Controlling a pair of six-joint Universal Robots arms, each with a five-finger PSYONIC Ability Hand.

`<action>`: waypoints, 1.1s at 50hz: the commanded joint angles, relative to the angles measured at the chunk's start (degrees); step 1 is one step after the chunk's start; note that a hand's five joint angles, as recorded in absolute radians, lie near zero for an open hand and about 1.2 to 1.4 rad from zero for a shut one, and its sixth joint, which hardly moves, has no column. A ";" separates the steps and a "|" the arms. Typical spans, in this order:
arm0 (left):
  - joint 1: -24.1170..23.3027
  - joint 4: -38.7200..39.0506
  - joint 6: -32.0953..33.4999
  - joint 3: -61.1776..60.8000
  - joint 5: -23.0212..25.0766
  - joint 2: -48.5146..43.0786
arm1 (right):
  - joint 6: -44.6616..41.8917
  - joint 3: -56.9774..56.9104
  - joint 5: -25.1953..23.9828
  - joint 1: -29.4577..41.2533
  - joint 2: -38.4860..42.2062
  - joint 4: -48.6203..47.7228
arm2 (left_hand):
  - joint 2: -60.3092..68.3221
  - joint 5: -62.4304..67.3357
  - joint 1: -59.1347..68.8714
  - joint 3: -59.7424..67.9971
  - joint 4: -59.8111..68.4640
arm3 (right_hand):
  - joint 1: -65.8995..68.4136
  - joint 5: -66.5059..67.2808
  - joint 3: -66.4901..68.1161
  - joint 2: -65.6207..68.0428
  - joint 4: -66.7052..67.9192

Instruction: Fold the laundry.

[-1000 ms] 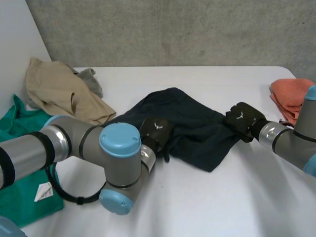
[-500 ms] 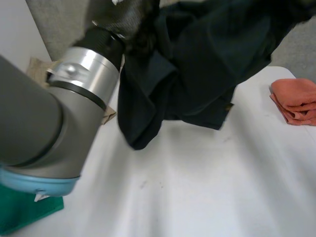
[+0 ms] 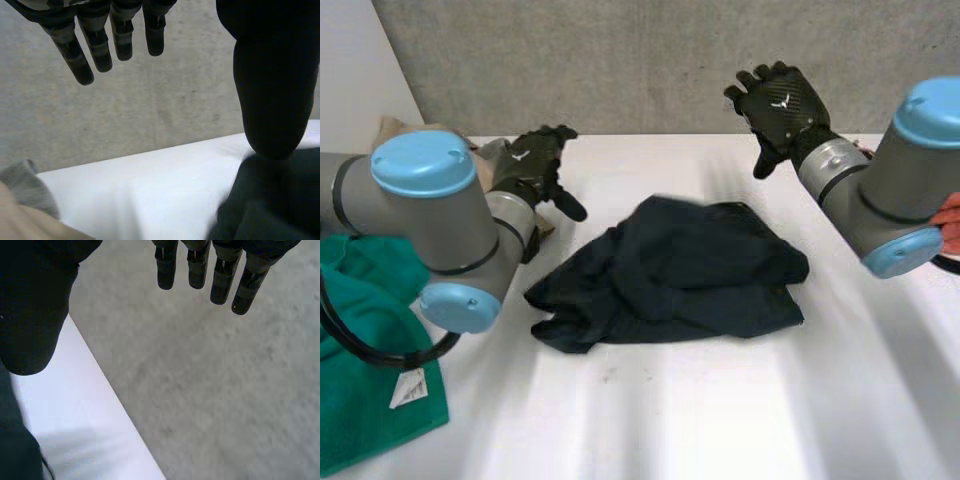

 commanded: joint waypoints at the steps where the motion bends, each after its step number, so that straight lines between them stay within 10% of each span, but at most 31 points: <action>1: 1.29 0.44 1.41 -2.92 0.49 7.96 | 0.47 1.58 4.99 0.05 -2.39 -0.56 | -0.73 -0.37 -0.37 -0.84 -0.55 | -0.95 -3.74 -1.85 -2.35 -3.23; 12: -6.25 1.05 14.75 -13.47 0.49 15.28 | -0.06 14.67 4.38 -0.92 -13.83 3.56 | 1.46 1.82 1.81 1.34 1.63 | -0.95 -3.74 -1.85 -2.35 -3.23; 25: -14.08 6.94 32.34 -6.81 0.05 -0.08 | -4.19 27.86 2.45 -0.83 -15.94 17.98 | 12.36 12.72 12.71 12.25 12.53 | 7.84 5.05 6.94 6.45 5.56; 37: -12.51 7.21 34.80 6.90 0.23 -14.51 | -5.16 33.75 -3.27 -0.92 -15.68 17.89 | 43.32 43.68 43.67 43.20 43.49 | 17.97 15.18 17.08 16.58 15.69; 45: -2.14 15.10 41.75 19.64 0.14 -21.28 | -5.86 34.46 -3.71 -0.66 -15.15 16.67 | 57.98 58.34 58.33 57.87 58.16 | 17.97 15.18 17.08 16.58 15.69; 55: 1.39 22.94 41.66 20.64 3.73 -21.91 | -6.30 36.30 -2.22 -0.39 -14.62 11.57 | -3.97 -3.61 -3.61 -4.08 -3.79 | 15.95 13.16 15.06 14.56 13.67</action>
